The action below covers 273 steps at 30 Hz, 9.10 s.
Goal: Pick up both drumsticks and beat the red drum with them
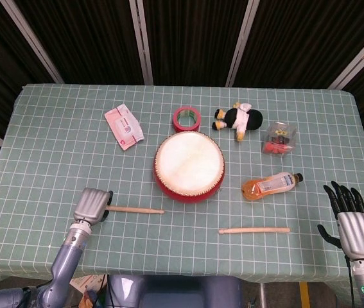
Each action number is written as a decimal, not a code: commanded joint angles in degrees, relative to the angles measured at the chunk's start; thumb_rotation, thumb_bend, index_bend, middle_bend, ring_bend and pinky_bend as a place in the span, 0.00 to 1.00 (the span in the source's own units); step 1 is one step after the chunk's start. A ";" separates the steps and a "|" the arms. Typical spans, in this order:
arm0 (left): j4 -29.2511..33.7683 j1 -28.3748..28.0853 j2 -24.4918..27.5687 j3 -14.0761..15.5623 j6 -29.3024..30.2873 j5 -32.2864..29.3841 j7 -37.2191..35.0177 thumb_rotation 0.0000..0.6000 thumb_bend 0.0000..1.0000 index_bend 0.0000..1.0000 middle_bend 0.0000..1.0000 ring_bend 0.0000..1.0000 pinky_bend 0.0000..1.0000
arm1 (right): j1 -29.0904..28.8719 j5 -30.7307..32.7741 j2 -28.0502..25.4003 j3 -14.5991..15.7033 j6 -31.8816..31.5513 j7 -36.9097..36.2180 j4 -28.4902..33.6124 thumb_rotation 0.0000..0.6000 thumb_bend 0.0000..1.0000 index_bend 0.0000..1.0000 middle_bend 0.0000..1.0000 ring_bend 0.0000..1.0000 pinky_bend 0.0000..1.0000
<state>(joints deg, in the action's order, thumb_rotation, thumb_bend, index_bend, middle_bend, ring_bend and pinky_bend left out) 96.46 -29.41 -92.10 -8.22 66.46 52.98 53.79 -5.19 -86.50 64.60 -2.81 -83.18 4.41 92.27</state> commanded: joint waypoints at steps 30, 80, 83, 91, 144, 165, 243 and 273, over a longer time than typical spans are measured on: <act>-1.43 -2.25 -0.90 3.02 2.85 -4.13 -3.03 1.00 0.46 0.67 1.00 1.00 1.00 | -0.03 0.82 -0.39 0.11 0.78 -0.44 0.79 1.00 0.31 0.00 0.00 0.00 0.00; 23.20 6.01 28.51 1.23 7.52 11.16 -31.82 1.00 0.57 0.78 1.00 1.00 1.00 | -9.10 9.31 10.68 -0.09 16.33 26.24 7.87 1.00 0.33 0.44 1.00 1.00 0.92; 22.93 5.84 28.47 1.15 7.19 10.89 -31.92 1.00 0.57 0.78 1.00 1.00 1.00 | -9.42 10.59 12.78 -0.28 16.37 26.80 6.85 1.00 0.33 0.48 1.00 1.00 0.92; 22.81 5.80 28.23 1.47 7.00 10.94 -31.74 1.00 0.57 0.78 1.00 1.00 1.00 | -10.41 12.12 16.81 0.23 16.22 30.46 5.84 1.00 0.34 0.51 1.00 1.00 0.92; 22.92 5.84 29.24 1.44 6.46 10.49 -33.07 1.00 0.57 0.78 1.00 1.00 1.00 | -11.52 23.65 17.44 1.47 15.90 33.03 1.69 1.00 0.50 0.88 1.00 1.00 0.92; 22.17 3.57 29.34 -1.22 4.80 7.87 -33.62 1.00 0.57 0.78 1.00 1.00 1.00 | -13.39 33.78 -8.59 -10.65 17.38 11.57 31.41 1.00 0.65 0.99 1.00 1.00 0.95; 10.05 -24.58 24.89 -9.25 -6.66 -15.21 -25.64 1.00 0.58 0.79 1.00 1.00 1.00 | -31.76 50.57 2.08 -18.68 9.30 13.84 13.32 1.00 0.66 0.99 1.00 1.00 0.95; 3.27 -41.47 14.86 -13.70 2.12 -43.43 -0.02 1.00 0.58 0.80 1.00 1.00 1.00 | -26.40 45.93 -1.87 -18.47 14.19 5.42 10.01 1.00 0.66 0.99 1.00 1.00 0.95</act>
<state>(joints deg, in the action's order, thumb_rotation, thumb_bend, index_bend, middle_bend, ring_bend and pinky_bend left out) 97.13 -73.27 -79.39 -16.47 67.88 -11.61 77.00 -31.65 -40.36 62.73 -21.20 -68.79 9.81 102.04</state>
